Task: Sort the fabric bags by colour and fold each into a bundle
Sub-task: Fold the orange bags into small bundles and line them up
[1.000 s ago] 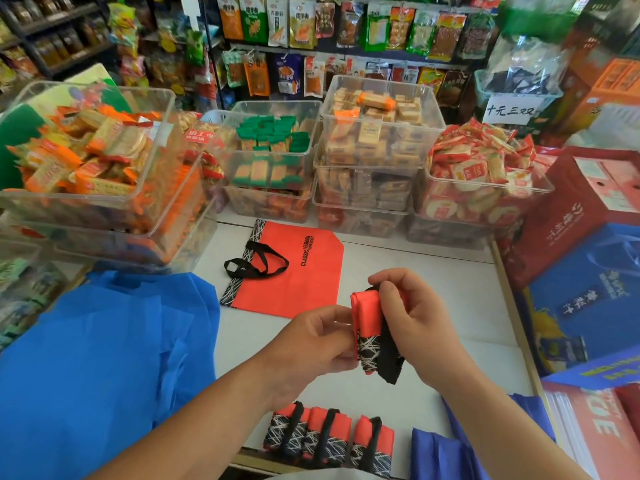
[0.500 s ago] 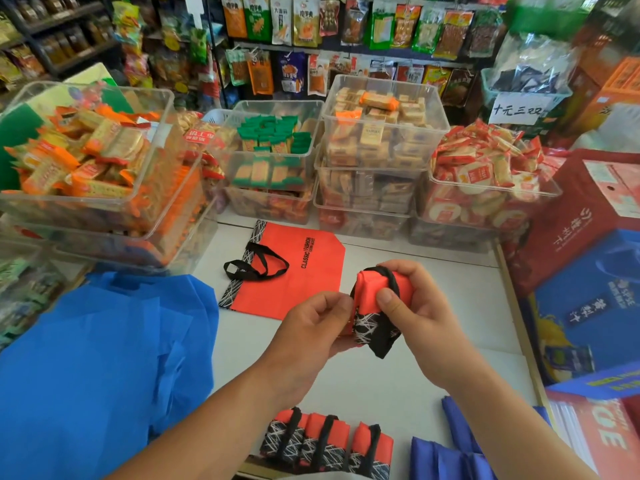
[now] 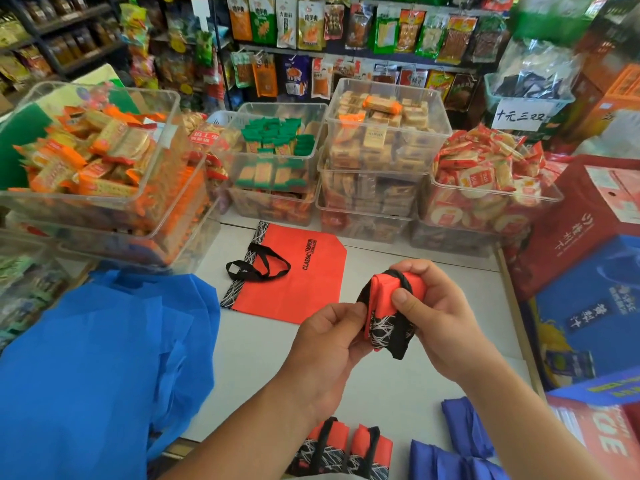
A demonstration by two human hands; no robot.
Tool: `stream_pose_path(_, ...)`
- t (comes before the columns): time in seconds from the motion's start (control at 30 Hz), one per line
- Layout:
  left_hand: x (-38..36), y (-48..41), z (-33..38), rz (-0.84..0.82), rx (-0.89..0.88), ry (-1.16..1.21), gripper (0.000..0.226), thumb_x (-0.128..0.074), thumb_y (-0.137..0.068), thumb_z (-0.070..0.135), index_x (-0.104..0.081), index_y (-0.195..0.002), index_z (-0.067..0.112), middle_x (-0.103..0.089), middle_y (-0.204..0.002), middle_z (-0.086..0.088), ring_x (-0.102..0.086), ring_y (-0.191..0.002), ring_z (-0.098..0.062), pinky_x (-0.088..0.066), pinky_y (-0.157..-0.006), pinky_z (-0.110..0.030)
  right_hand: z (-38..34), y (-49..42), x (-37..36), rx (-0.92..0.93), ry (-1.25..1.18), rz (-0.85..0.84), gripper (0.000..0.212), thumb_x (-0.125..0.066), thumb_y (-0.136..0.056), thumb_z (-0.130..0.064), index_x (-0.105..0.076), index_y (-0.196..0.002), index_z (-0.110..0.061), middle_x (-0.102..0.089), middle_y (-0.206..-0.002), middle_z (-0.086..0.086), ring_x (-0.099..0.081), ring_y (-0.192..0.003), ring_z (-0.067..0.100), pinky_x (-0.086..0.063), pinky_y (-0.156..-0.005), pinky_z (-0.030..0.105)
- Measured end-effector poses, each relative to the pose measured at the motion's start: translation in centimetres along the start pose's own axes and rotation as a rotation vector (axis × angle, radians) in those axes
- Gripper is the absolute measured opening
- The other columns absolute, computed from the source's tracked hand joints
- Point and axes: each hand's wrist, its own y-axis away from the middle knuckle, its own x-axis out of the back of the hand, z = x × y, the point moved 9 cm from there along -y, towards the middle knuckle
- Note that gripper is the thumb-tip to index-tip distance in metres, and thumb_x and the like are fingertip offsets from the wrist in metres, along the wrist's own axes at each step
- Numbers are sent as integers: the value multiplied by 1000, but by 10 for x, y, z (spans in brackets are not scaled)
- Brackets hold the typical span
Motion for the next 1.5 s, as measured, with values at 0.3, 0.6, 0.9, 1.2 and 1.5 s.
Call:
stream_pose_path(0.3,-7,6,-11,-116,53,93,22,-62,-96,2,-61,-117,-1,-69,-112,-22,-68,-101,-25,-61,-90,-33,2,2,-4,-106,-116,-60,30,-64,-85,-11,-62,-115,-12,-67,-93,10,-66,-73,24,-58,-63,35)
stream_pose_path(0.6,10,-2,-9,-75,-54,-30,27,-70,-92,13,-69,-113,-4,-74,-106,-17,-70,-95,-23,-58,-83,-31,1,0,-20,-157,-164,-246,27,-61,-91,-12,-56,-118,-12,-61,-107,20,-62,-90,35,-52,-77,44)
stream_pose_path(0.9,19,-2,0,-5,-40,-192,25,-84,-76,13,-79,-98,3,-77,-97,-20,-73,-87,-26,-61,-91,-48,13,0,-23,-188,-167,-245,27,-58,-92,-7,-56,-118,-10,-66,-118,25,-65,-115,44,-55,-93,55)
stream_pose_path(1.2,8,20,26,-80,-435,-617,28,-79,-91,26,-75,-118,30,-76,-112,3,-72,-107,-15,-56,-94,-30,19,-1,-10,-141,9,-138,25,-63,-91,-10,-55,-115,-10,-61,-101,14,-60,-86,30,-55,-75,35)
stream_pose_path(1.5,23,9,11,-43,-362,-600,29,-70,-95,14,-68,-121,28,-76,-112,4,-72,-107,-17,-58,-97,-49,22,8,-19,-160,128,-239,39,-66,-92,-15,-60,-130,-16,-60,-120,14,-59,-104,28,-51,-92,40)
